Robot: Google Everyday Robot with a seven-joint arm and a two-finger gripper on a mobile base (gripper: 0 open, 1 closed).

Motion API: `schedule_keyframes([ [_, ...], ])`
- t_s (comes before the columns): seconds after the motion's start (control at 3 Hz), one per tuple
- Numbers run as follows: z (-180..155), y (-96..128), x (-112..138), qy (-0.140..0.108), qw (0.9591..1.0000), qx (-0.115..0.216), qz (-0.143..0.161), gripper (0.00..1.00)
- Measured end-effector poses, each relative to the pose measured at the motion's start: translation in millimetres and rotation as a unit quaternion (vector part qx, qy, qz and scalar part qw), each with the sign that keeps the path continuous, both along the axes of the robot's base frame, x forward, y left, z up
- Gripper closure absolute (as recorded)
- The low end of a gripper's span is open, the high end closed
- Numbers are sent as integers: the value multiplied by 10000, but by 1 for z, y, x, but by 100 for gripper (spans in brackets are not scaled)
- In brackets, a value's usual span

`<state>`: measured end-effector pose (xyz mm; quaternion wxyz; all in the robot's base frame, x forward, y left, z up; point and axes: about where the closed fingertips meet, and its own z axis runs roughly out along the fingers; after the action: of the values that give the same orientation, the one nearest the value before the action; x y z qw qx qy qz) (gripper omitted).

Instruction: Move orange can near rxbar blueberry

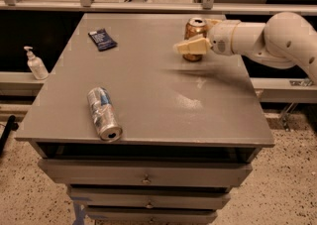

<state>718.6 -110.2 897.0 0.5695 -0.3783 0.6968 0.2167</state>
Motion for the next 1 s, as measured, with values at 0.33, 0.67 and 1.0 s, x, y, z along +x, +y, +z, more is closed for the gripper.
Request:
schedule_keyframes([
  [0.33,-11,-1,10,16,9992,-43,-388,41],
  [0.67,-12,-15,17,17,9977,-33,-677,64],
  [1.0,1,-19,32,-89,9967,164,-784,88],
])
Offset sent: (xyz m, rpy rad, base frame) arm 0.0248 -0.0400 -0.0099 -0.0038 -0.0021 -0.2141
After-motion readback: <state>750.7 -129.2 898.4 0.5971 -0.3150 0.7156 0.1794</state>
